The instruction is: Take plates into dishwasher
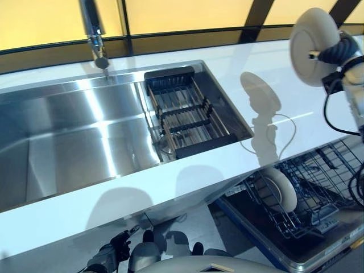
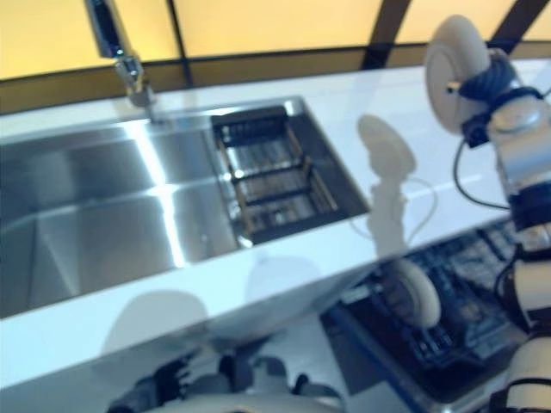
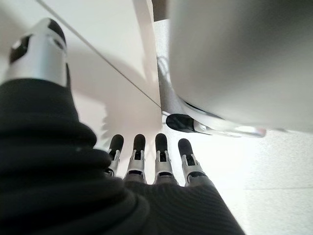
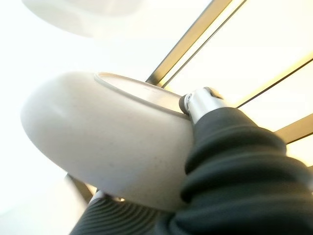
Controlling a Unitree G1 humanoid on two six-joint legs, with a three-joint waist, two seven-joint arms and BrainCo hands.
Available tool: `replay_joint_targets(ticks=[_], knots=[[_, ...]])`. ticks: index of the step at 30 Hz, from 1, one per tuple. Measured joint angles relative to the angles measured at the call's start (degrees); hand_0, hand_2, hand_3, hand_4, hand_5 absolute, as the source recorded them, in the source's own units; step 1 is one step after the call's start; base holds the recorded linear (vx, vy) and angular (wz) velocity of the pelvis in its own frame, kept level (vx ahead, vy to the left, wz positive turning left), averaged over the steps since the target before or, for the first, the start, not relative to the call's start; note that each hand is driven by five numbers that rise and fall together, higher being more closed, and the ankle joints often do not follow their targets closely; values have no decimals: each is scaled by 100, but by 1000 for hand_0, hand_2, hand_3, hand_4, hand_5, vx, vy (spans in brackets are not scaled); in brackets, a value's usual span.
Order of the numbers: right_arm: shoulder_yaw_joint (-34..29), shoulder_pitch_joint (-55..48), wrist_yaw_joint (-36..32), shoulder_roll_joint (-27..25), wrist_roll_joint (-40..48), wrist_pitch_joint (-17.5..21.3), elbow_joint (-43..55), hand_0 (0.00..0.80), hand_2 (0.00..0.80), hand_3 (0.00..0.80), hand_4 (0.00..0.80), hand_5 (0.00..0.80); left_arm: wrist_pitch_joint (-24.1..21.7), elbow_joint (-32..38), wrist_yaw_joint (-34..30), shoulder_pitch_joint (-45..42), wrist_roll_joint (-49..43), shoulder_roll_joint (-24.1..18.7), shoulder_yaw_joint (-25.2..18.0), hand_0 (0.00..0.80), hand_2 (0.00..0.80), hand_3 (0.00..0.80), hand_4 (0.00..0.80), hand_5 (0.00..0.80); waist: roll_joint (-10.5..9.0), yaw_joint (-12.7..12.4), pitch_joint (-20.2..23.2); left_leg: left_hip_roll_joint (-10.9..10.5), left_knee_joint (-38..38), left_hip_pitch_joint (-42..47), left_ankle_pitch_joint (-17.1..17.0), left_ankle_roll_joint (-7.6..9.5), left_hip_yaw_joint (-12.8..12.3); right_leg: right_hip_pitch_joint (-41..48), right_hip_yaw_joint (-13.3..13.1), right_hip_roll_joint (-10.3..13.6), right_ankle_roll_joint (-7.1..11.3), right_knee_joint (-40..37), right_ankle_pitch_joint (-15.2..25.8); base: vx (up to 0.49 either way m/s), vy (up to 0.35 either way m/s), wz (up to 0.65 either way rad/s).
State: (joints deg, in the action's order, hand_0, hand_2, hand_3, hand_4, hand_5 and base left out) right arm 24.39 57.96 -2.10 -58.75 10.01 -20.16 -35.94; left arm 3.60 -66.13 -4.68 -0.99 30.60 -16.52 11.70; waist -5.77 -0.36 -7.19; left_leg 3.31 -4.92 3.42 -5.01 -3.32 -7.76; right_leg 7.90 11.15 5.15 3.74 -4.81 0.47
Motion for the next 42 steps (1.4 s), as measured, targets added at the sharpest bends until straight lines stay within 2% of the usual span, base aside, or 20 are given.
replay_joint_targets(ticks=[1, 7, 14, 19, 32, 42], knots=[[-48, -145, -90, -133, -44, 78, -11, 800, 800, 800, 800, 800, 53, -3, -2, 2, 0, -4, -1, 0, 0, 0, 0, 0, -2, 93, 32, 17, 0, 13, 5, -7, -41, -12, -48, -13, -7, 0, 7, -22, -23, -14], [-369, -1123, -361, -449, -265, 268, -27, 800, 800, 800, 800, 800, 141, -49, 2, -98, 0, -27, -3, 0, 0, 0, 0, 0, 27, 168, 184, 94, -4, 93, 57, -43, -303, -102, -320, -73, -21, -1, 41, -14, -19, -23], [-824, -1991, -449, -477, -320, 522, -39, 800, 800, 800, 800, 800, 201, -48, 3, -241, -1, -20, -26, 0, 0, 0, 0, 0, 127, 413, 264, 119, -4, 83, 61, -47, -449, -193, -469, -94, -37, -1, 87, -8, -10, -12], [-1039, -2615, -529, -452, -522, 646, -15, 800, 800, 800, 800, 800, 225, -46, 2, -262, -2, -14, -75, 0, 0, 0, 0, 0, 148, 441, 276, 131, -4, 84, 66, -51, -497, -238, -556, -106, -24, -10, 98, -21, -18, -7], [-1063, -3187, -870, 159, -931, 743, -37, 800, 800, 800, 800, 800, 224, -29, 0, -257, -3, 22, -136, 0, 0, 0, 0, 0, 206, 447, 286, 137, -6, 76, 72, -49, -538, -263, -590, -106, -20, -24, 105, -3, -5, -1], [-1061, -3467, -917, 681, -937, 755, -182, 800, 800, 800, 800, 800, 223, -3, -56, -239, -8, 74, -173, 0, 0, 0, 0, 0, 370, 443, 257, 134, -2, -7, 65, -47, -511, -318, -570, -107, -48, -24, 132, 0, 0, 0]])
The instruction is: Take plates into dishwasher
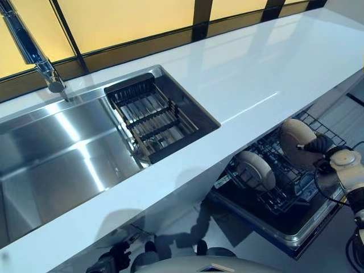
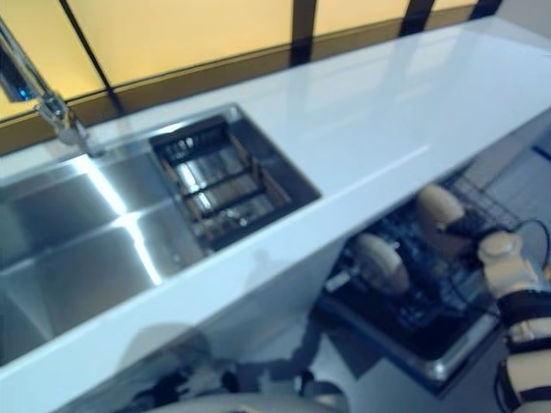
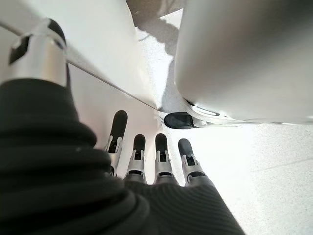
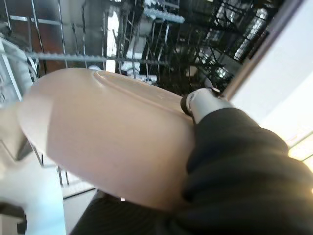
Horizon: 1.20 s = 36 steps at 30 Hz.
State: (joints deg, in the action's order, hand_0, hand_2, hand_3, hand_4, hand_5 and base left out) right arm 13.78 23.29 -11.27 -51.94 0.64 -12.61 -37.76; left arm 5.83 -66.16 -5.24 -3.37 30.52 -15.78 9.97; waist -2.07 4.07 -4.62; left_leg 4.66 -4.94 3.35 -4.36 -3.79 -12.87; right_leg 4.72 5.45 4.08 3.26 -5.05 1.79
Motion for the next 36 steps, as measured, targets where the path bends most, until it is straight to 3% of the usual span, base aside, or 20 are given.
replay_joint_targets(ticks=[8, 15, 34, 35, 36], knots=[[17, -1, -111, 439, -126, 7, -164, 800, 800, 800, 800, 800, -12, 4, -17, 32, 0, 9, 0, 0, 0, 0, 0, 0, 81, -25, -52, -1, -2, -1, 0, 0, 50, 3, 33, 0, 19, -3, -13, 0, 0, 0], [49, -1, -328, 450, -261, 38, -224, 800, 800, 800, 800, 800, -13, 4, -55, 54, 0, 13, 0, 0, 0, 0, 0, 0, 144, -38, -100, -2, 0, -7, -1, 0, 56, 9, 38, 1, 1, -3, -2, 0, 0, 0], [202, 249, -423, 824, -740, 232, -1537, 800, 800, 800, 800, 800, -32, 6, -176, 156, 2, 13, 5, 0, 0, 0, 0, 0, 192, -180, -132, -3, 2, -2, -4, 1, 206, 92, 164, 1, -14, -5, -14, -3, -10, 3], [202, 252, -410, 824, -739, 231, -1549, 737, 737, 737, 737, 737, -42, 6, -190, 157, 2, 13, 5, 0, 0, 0, 0, 0, 198, -185, -130, -4, 2, -1, -4, 1, 211, 97, 169, 2, -14, -5, -14, 0, 0, 0], [201, 258, -390, 826, -738, 229, -1549, 191, 191, 191, 191, 191, -46, 6, -195, 157, 3, 13, 5, 0, 0, 0, 0, 0, 203, -189, -128, -6, 2, -1, -6, 3, 216, 100, 174, 3, -15, -5, -14, 0, 0, 0]])
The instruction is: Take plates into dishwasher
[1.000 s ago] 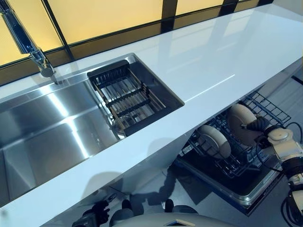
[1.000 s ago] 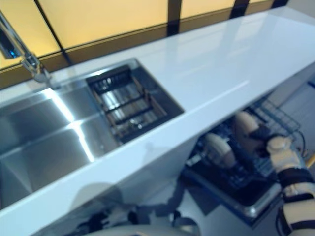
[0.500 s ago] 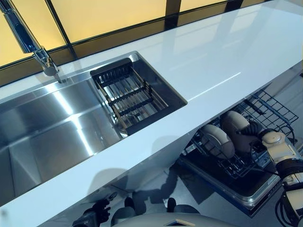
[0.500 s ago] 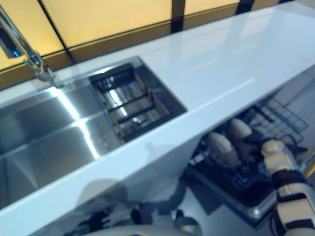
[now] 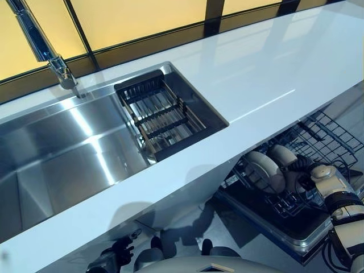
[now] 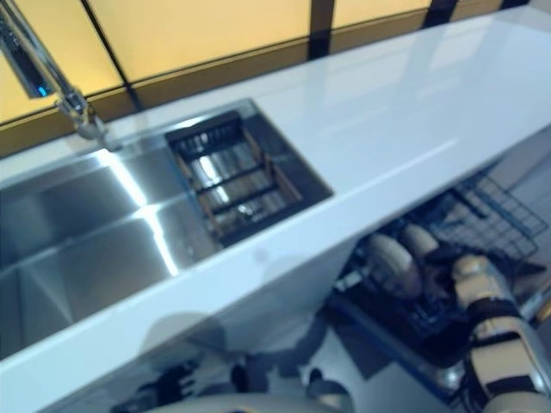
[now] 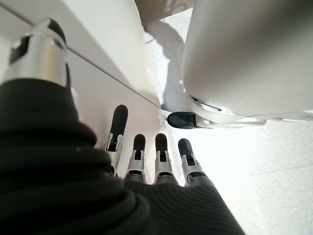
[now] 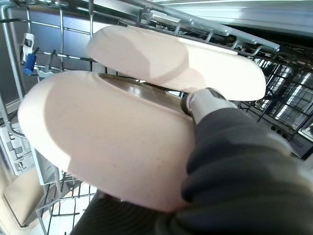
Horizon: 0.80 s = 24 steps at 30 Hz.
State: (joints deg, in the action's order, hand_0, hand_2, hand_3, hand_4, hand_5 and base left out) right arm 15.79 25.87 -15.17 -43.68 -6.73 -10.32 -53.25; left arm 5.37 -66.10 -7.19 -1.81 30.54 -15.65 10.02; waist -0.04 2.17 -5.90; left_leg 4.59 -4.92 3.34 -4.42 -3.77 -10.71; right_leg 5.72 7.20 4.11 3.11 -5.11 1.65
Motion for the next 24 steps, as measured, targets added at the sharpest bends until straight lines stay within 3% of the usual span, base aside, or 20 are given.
replay_joint_targets(ticks=[1, 10, 24], knots=[[0, 13, 20, 11, 2, -4, 0, 0, 0, 0, 0, 0, -1, 0, -2, 0, 0, 0, 0, 0, 0, 0, 0, 0, 7, 0, 0, -1, 0, 0, -2, 2, 5, 1, 3, 0, -1, 0, 0, 0, 0, 0], [-37, 73, 209, 56, 74, -134, 4, 0, 0, 0, 0, 0, -1, 2, -21, -15, 2, 56, 1, 0, 0, 0, 0, 0, 184, 3, 22, -1, -1, -4, -11, 3, 46, 16, 60, -3, -5, 1, -1, -1, 5, 1], [-94, 88, 228, 17, 305, -258, 125, 0, 0, 0, 0, 0, -48, 2, -17, -13, 9, 79, -2, 0, 0, 0, 0, 0, 167, 9, 18, -4, -1, 1, -12, 2, 49, 24, 64, -2, -6, 6, -1, -1, 6, 0]])
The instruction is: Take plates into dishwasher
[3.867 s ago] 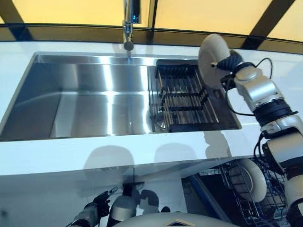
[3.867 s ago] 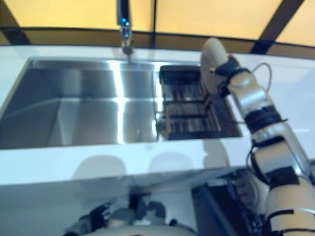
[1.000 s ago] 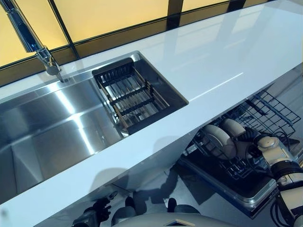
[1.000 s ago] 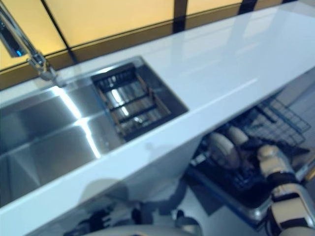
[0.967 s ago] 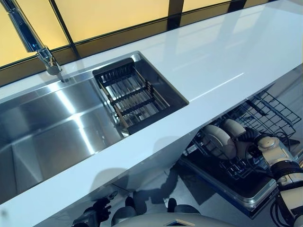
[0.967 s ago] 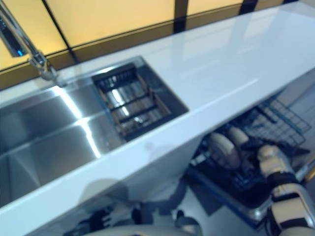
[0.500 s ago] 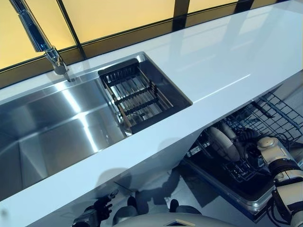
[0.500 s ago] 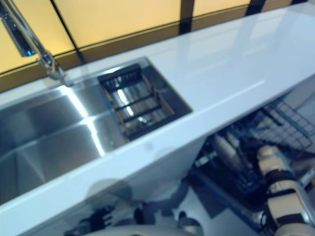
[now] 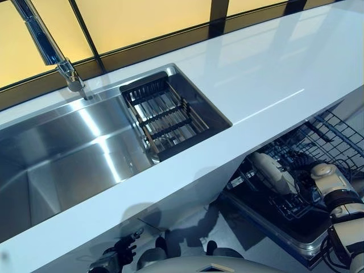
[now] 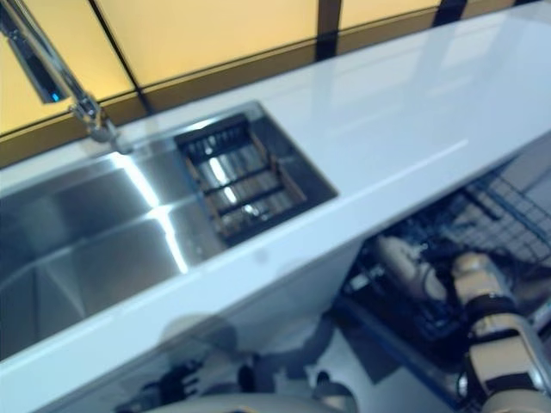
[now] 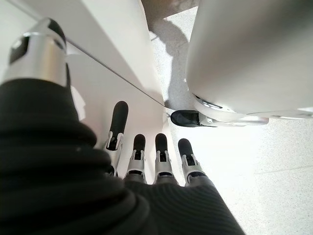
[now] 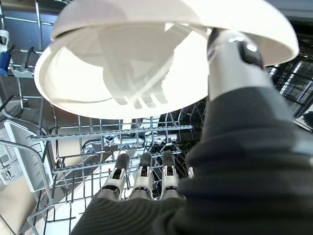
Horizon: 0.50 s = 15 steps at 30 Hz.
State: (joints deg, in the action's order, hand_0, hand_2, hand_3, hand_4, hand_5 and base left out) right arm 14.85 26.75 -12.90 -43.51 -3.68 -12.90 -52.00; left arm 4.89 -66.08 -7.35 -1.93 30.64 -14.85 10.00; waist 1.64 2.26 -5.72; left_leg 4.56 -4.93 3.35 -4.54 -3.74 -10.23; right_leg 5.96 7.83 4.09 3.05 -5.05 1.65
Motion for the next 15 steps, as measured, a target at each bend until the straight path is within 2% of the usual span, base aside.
replay_joint_targets(ticks=[7, 12, 15], knots=[[-367, -227, 99, -23, 680, -119, 789, 0, 0, 0, 0, 0, -8, 0, -1, -1, 118, 19, -128, 0, 0, 0, 0, 0, -90, 34, -28, -8, -1, 10, 2, 1, -14, -13, -30, 7, 2, 20, 1, 3, 95, -1], [-915, -735, 237, -23, 1158, -119, 1503, 0, 0, 0, 0, 0, -4, -4, 0, -76, 211, 24, -276, 0, 0, 0, 0, 0, -283, 152, -74, -63, -3, 86, 13, 10, -106, 5, -128, 21, 21, 25, 3, 18, 117, -10], [-1388, -1426, 360, -24, 1343, -88, 2076, 0, 0, 0, 0, 0, 6, -10, 0, -114, 162, 23, -307, 0, 0, 0, 0, 0, -410, 238, -121, -68, -3, 124, 43, 24, -253, -32, -264, 30, 50, 31, 23, 0, 27, -20]])
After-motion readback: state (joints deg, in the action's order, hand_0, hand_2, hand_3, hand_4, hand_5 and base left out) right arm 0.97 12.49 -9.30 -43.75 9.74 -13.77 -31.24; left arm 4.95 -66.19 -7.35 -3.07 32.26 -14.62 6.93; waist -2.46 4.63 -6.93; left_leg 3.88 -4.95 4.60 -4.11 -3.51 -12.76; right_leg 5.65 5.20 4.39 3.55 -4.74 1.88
